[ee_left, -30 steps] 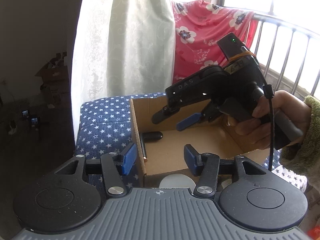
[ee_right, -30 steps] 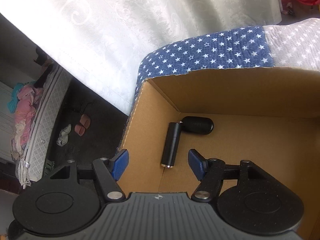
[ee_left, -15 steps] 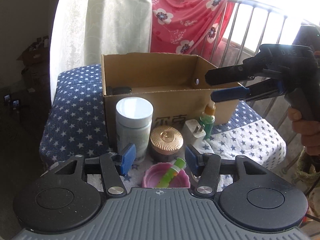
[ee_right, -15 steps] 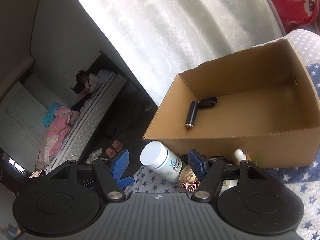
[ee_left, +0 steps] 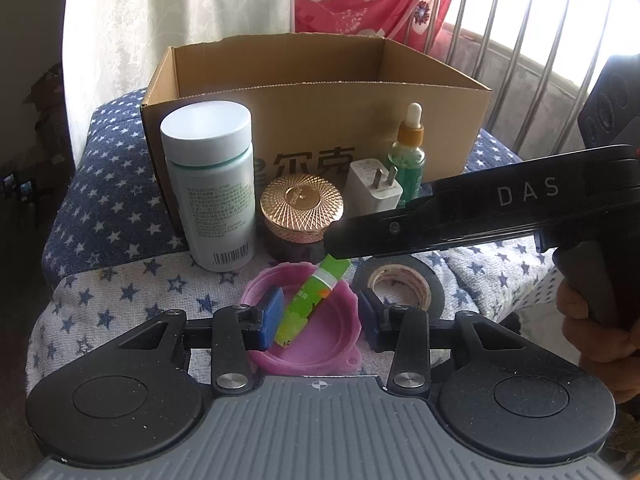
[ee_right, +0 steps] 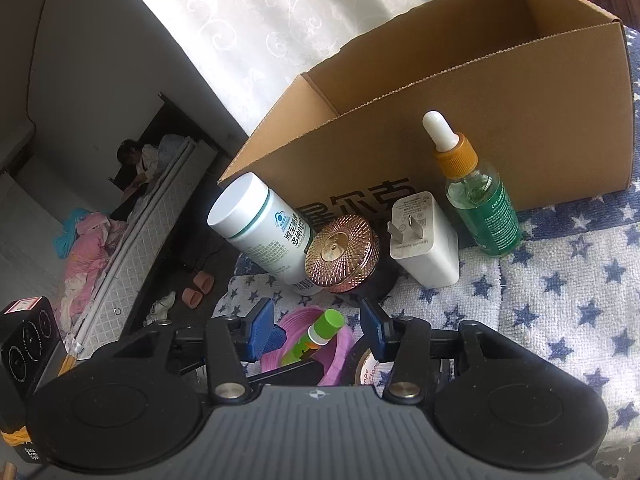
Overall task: Organize rigid objects
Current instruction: 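Return the right gripper to the pink lid and grasp the green lip balm, then lift the lip balm with the right gripper and carry it over the box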
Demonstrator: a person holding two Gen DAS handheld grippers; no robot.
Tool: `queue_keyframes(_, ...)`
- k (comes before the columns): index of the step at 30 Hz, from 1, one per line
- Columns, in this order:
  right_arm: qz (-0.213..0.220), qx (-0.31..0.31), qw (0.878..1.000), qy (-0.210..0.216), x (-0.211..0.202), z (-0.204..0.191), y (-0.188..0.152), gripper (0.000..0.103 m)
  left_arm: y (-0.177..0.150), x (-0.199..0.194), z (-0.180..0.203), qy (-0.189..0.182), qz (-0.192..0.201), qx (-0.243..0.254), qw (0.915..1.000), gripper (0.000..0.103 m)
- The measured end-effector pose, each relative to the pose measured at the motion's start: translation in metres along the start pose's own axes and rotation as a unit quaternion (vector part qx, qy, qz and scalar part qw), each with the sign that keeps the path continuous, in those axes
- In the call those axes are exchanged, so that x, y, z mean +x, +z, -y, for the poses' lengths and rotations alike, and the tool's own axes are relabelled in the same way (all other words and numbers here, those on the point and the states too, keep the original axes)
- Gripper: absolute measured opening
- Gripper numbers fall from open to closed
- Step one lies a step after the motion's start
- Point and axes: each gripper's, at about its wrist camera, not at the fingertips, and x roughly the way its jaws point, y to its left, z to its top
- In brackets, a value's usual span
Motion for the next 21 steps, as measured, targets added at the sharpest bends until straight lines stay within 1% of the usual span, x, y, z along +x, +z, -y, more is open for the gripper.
queue_keyframes(5,-0.010,0.011,1.000,-0.006,0.014,0.006,-0.005,0.042,0.000,0.004,-0.004,0.003,-0.008,-0.013,0.9999,0.037)
queue_keyframes(7,-0.014,0.018,1.000,-0.004,0.018,0.009,-0.007,0.035,0.000,0.008,-0.006,0.004,-0.012,-0.019,0.9997,0.034)
queue_keyframes(11,-0.009,0.025,1.000,-0.002,0.022,0.012,-0.008,0.030,0.000,0.013,-0.009,0.002,-0.023,-0.028,0.9993,0.028)
queue_keyframes(13,-0.005,0.026,1.000,0.002,0.022,0.011,-0.008,0.023,0.000,0.015,-0.010,0.001,-0.027,-0.031,0.9992,0.024)
queue_keyframes(15,0.001,0.020,1.000,0.001,0.021,0.008,-0.009,0.020,-0.001,0.016,-0.010,-0.001,-0.029,-0.032,0.9991,0.021)
queue_keyframes(21,0.016,-0.004,1.000,-0.002,0.012,-0.005,-0.010,0.018,-0.001,0.006,-0.004,-0.004,-0.018,-0.021,0.9996,0.017)
